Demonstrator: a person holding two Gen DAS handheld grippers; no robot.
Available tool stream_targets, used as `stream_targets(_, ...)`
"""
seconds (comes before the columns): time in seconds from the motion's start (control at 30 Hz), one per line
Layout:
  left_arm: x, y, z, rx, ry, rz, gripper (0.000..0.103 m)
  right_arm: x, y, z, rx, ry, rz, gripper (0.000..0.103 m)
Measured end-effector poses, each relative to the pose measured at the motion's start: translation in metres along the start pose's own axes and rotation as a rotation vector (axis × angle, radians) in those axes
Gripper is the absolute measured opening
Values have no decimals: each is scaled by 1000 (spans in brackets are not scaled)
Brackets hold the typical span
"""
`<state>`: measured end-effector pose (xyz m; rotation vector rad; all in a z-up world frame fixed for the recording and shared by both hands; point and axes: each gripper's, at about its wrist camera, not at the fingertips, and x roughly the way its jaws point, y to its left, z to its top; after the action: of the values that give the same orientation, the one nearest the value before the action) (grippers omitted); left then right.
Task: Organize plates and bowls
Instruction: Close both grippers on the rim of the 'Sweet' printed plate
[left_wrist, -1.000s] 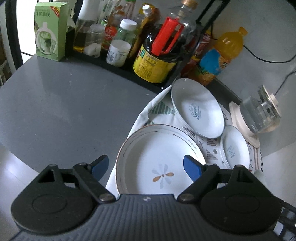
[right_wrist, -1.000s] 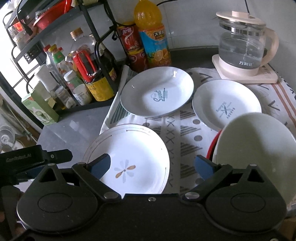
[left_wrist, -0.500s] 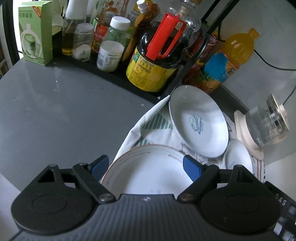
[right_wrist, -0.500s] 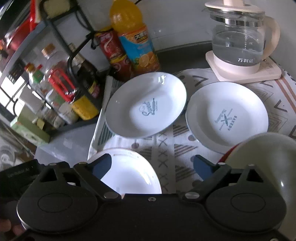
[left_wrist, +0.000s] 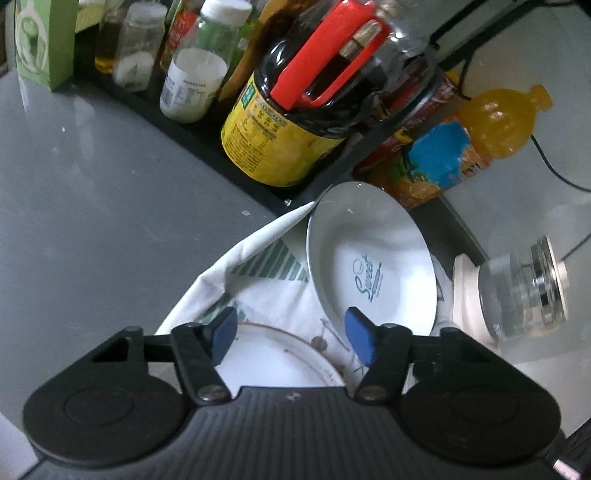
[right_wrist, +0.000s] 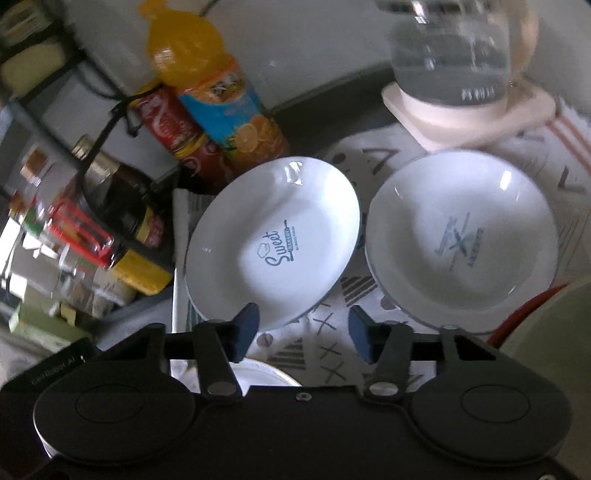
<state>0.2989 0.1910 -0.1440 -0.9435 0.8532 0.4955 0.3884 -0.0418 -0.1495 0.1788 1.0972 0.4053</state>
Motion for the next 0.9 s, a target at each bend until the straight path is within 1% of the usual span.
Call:
stream_targets(0.07, 8, -3, 3, -17, 10, 0, 53, 8, -5, 1, 64, 12, 24, 37)
stream_targets(0.13, 16, -7, 6, -15, 5, -1, 50, 14, -8, 0, 107, 16, 28, 36)
stream_targets(0.23, 30, -12, 10, -31, 14, -3, 41, 24, -13, -3, 171, 29, 5, 36)
stream_targets(0.3, 40, -15, 12, -38, 25, -2, 38, 30, -16, -5, 209, 32, -2, 32)
stream_targets(0.57, 67, -24, 10, -44, 49, 21, 22, 56, -22, -8, 269, 44, -51, 29)
stream_targets(0.67, 73, -25, 11, -54, 51, 36, 16, 61, -22, -7, 268, 37, -58, 28)
stream_targets(0.77, 80, -26, 11, -61, 47, 48, 15, 67, -22, -6, 269, 28, -74, 26)
stream_targets(0.9, 85, -27, 14, -61, 47, 51, 13, 75, -23, -6, 291, 15, -74, 24)
